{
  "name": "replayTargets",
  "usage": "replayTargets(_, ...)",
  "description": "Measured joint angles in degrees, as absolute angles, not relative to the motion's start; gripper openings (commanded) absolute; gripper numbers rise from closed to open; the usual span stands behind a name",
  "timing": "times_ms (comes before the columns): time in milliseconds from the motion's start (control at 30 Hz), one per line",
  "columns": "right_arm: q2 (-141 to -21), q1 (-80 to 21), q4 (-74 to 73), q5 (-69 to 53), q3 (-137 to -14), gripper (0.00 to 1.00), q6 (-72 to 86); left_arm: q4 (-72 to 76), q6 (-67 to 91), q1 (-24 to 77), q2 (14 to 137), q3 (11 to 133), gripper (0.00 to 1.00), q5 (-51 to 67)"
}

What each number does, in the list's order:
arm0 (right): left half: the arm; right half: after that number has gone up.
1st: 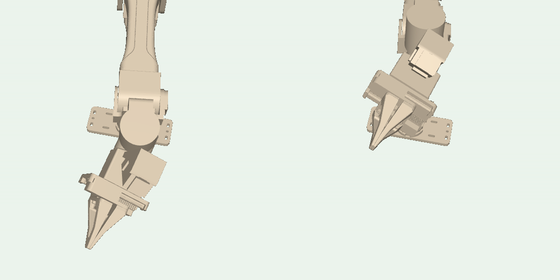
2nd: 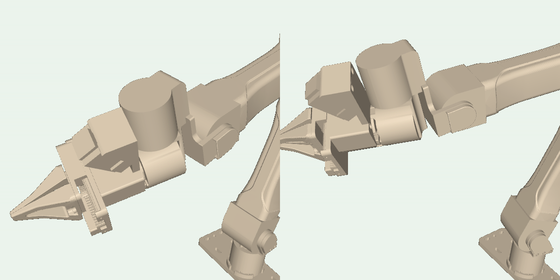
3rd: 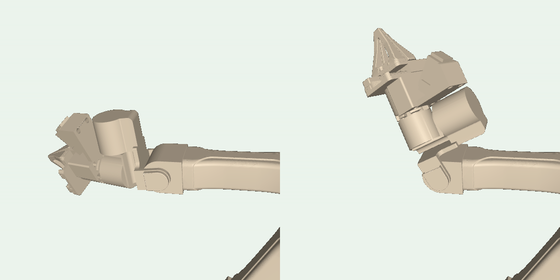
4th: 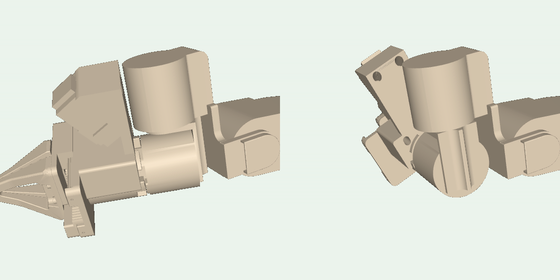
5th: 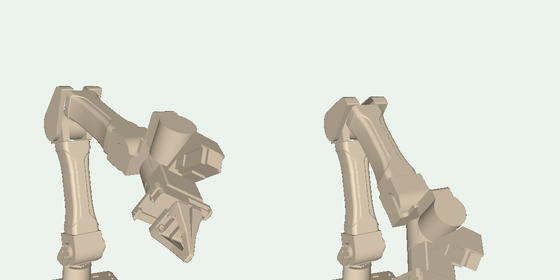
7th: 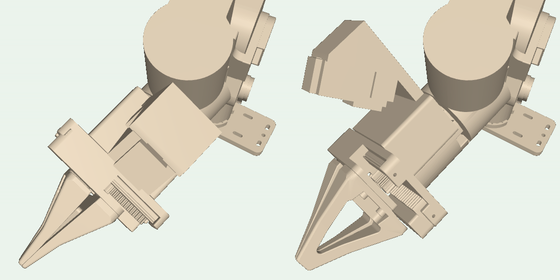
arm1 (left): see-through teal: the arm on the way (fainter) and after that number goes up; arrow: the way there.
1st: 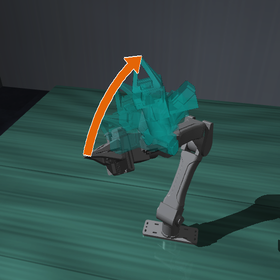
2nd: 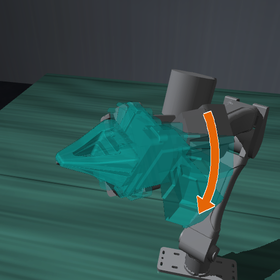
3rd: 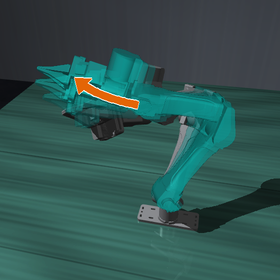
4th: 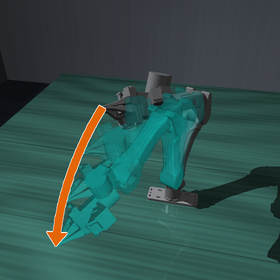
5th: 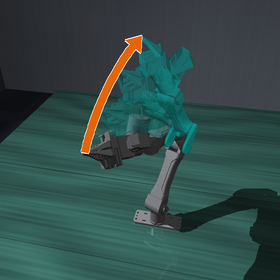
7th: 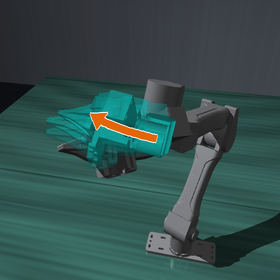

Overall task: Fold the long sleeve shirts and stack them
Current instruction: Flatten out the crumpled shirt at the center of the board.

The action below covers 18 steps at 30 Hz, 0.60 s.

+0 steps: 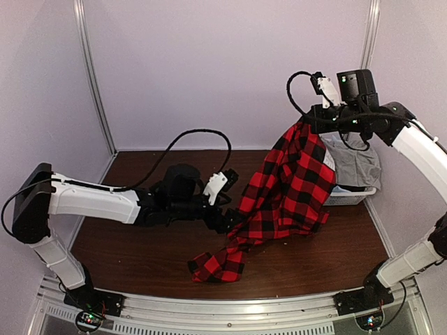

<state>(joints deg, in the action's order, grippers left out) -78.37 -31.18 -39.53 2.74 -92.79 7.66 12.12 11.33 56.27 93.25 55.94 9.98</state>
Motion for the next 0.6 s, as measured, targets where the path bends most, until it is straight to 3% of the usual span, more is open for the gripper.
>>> replayTargets(267,-78.39,-26.24,-40.53,2.39,-93.23,0.00,8.01,11.55,9.28,58.24,101.65,61.95,0.86,3.51)
replayTargets(333,-78.39,-25.61,-40.49,1.98,-93.19,0.00,8.12,10.94,9.04,58.24,104.05,64.51,0.81,0.64)
replayTargets(400,-78.39,-25.23,-40.38,1.54,-92.92,0.00,8.16,10.48,8.62,58.22,106.37,66.59,0.68,-1.28)
replayTargets(433,-78.39,-25.15,-40.21,1.37,-92.64,0.00,8.16,10.24,8.51,58.17,107.46,67.48,0.54,-2.24)
replayTargets(600,-78.35,-24.69,-39.53,0.89,-90.94,0.00,8.19,8.47,7.97,57.65,110.96,69.97,0.10,-3.70)
